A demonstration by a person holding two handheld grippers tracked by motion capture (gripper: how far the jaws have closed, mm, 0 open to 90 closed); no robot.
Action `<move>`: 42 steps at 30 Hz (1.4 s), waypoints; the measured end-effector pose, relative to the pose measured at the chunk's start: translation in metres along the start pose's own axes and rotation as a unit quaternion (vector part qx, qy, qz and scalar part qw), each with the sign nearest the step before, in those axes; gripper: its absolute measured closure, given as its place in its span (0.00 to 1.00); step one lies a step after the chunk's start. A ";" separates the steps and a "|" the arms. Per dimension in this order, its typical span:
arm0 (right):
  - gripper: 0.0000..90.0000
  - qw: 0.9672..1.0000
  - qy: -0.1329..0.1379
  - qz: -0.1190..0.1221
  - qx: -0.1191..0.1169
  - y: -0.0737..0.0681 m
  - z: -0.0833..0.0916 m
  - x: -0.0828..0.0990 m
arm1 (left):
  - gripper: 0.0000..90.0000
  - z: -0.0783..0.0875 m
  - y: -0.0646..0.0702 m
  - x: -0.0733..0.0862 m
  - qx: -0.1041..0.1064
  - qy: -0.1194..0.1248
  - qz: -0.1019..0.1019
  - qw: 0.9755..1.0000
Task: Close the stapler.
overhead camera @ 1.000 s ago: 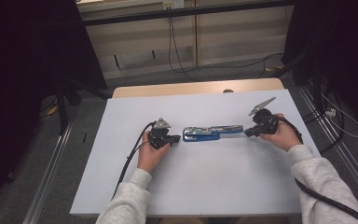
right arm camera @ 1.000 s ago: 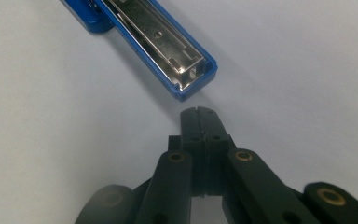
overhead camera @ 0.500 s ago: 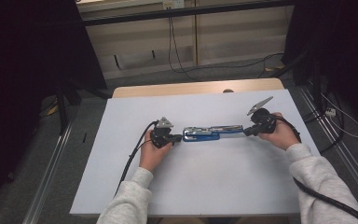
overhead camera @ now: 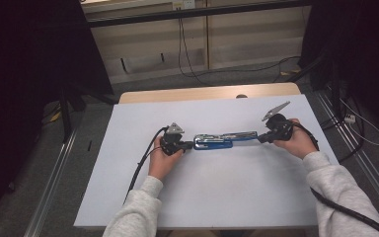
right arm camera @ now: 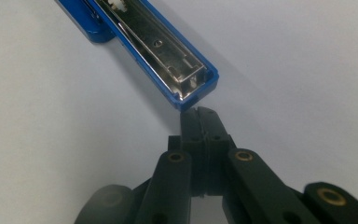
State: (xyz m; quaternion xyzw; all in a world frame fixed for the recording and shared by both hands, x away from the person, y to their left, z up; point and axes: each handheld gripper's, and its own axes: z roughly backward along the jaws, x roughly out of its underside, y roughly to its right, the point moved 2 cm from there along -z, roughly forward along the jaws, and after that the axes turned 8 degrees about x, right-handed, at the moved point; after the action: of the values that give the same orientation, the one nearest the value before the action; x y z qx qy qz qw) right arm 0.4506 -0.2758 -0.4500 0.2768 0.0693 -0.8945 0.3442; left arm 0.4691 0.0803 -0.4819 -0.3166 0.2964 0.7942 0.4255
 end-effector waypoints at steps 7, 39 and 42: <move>1.00 1.000 0.002 0.007 0.002 -0.001 0.003 -0.004 | 1.00 0.000 0.001 -0.001 -0.004 0.000 -0.001 1.000; 0.90 0.999 0.035 0.016 -0.006 -0.012 0.008 -0.025 | 0.91 0.002 -0.001 0.000 -0.014 -0.003 -0.001 1.000; 0.83 0.999 0.037 0.009 -0.001 -0.013 0.006 -0.024 | 0.83 0.007 -0.002 -0.001 -0.020 0.004 0.009 1.000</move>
State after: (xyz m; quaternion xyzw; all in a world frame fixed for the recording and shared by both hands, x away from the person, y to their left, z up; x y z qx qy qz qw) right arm 0.4542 -0.2540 -0.4323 0.3104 0.0807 -0.8802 0.3498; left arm 0.4693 0.0860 -0.4767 -0.3256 0.2848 0.8027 0.4105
